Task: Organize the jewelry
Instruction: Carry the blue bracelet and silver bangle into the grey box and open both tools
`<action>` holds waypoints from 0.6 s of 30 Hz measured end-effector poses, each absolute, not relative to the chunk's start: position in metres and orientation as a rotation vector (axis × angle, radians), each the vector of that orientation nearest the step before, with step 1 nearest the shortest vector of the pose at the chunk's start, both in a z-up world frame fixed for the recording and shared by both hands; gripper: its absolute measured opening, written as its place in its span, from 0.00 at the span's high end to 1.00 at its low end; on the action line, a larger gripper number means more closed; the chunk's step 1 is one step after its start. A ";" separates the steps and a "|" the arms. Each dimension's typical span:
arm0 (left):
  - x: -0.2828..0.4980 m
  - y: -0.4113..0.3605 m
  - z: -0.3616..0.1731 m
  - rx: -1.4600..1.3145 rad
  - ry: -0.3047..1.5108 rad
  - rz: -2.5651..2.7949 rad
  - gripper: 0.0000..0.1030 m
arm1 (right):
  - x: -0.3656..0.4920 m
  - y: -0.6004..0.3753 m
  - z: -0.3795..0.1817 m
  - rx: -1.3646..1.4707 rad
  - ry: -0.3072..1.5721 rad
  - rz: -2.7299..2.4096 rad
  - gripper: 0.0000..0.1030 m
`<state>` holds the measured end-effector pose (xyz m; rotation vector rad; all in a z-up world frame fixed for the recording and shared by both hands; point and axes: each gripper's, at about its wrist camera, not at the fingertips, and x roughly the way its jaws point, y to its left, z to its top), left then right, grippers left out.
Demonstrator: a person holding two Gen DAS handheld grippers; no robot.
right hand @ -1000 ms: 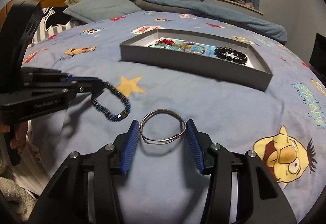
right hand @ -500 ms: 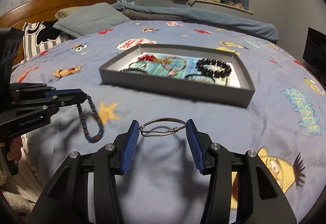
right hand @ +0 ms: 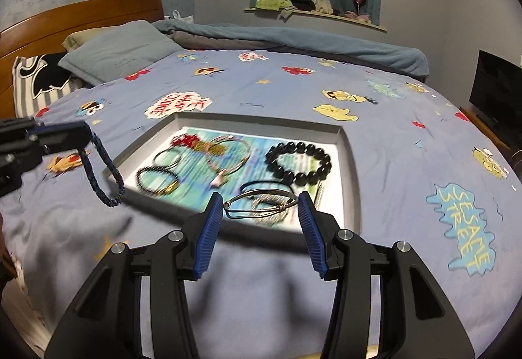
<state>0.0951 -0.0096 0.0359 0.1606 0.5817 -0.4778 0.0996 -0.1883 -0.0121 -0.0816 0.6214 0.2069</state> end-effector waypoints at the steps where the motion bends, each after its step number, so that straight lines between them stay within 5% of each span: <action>1: 0.100 -0.013 0.037 0.158 0.583 -0.485 0.92 | 0.105 -0.190 -0.012 -0.074 0.627 0.202 0.54; 18: 0.180 -0.051 -0.032 0.096 0.783 -0.539 0.92 | 0.159 -0.199 -0.033 -0.051 0.728 0.181 0.54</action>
